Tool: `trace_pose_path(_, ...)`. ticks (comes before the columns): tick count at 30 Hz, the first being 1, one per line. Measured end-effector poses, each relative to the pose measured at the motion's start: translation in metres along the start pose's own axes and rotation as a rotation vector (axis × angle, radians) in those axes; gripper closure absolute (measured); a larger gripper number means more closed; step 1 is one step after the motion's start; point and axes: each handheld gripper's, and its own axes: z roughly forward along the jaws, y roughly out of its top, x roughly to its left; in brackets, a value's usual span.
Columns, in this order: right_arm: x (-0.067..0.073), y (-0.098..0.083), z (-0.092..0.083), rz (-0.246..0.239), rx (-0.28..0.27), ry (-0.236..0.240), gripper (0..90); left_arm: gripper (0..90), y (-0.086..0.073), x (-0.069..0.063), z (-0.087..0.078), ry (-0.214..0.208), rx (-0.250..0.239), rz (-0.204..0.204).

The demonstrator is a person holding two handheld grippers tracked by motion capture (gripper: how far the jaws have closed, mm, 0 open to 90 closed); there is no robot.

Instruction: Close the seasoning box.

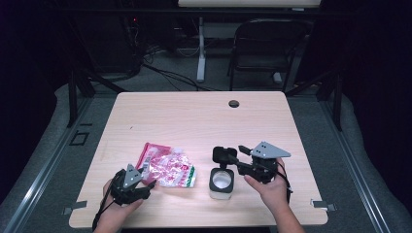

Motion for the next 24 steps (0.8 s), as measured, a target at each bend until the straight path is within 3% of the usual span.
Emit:
trace_pose_path(3, -0.002, 0.000, 0.004, 0.015, 0.006, 0.010, 50.1, 36.7, 0.000, 0.000, 0.000, 0.002, 0.001, 0.000)
trace_pose_path(24, -0.001, 0.006, 0.025, -0.010, 0.027, 0.055, 49.3, 36.7, -0.003, 0.006, -0.003, 0.010, -0.009, -0.035)
